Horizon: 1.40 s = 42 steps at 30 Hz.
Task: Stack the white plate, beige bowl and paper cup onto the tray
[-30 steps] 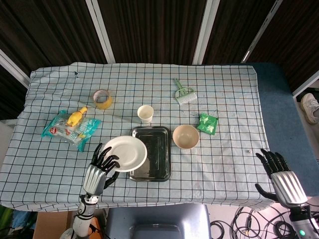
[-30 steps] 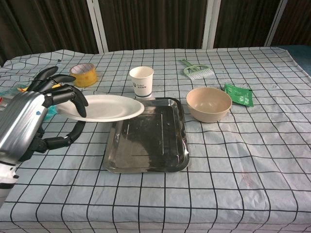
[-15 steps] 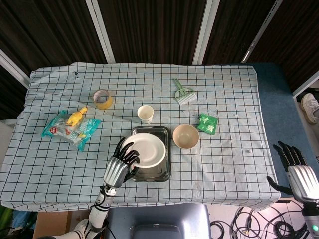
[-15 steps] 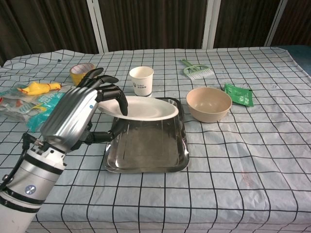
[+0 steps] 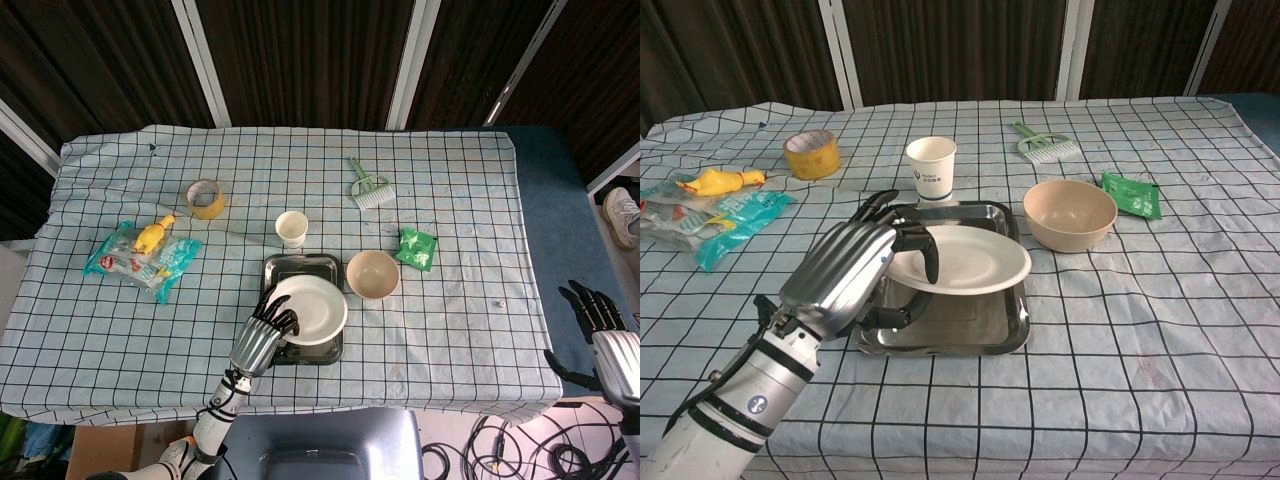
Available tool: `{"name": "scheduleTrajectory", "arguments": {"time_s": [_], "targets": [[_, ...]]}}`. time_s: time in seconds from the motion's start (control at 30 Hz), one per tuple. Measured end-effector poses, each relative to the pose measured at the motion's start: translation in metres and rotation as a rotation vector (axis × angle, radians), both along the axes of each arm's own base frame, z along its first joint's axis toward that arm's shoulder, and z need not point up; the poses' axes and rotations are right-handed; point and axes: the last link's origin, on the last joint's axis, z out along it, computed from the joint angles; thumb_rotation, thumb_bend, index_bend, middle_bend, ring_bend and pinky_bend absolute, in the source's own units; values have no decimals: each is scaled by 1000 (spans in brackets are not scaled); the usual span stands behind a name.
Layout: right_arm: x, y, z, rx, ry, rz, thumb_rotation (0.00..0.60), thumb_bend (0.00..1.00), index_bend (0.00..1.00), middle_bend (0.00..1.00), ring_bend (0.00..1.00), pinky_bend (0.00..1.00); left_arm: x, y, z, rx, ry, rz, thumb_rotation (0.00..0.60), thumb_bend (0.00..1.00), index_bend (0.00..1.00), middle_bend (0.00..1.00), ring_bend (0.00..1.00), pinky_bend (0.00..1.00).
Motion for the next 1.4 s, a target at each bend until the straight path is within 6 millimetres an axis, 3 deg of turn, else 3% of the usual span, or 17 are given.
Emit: {"name": "scheduleTrajectory", "arguments": {"time_s": [0.33,0.53,0.67,0.87,1.4], "targets": [[0,-1,0,-16,7,-8,600,266,0,0,0,0,-9,-3,-7,-17,86,4,600,401,515,330,130,25],[1,0,0,-15,1,-1,600,267,0,0,0,0,-24,-4,-8,-29,142,26,600,377,242,254,92,25],[1,1,1,-19,0,1,600,267,0,0,0,0,-31,-4,-9,-62,164,57,600,367,129,204,62,25],[2,2,0,-18,1,6,600,267,0,0,0,0,-34,-5,-5,-103,156,94,600,365,96,186,53,26],[2,6,-2,-8,13,10,600,268,0,0,0,0,-43,3,32,-125,139,188,600,364,70,175,52,27]]}}
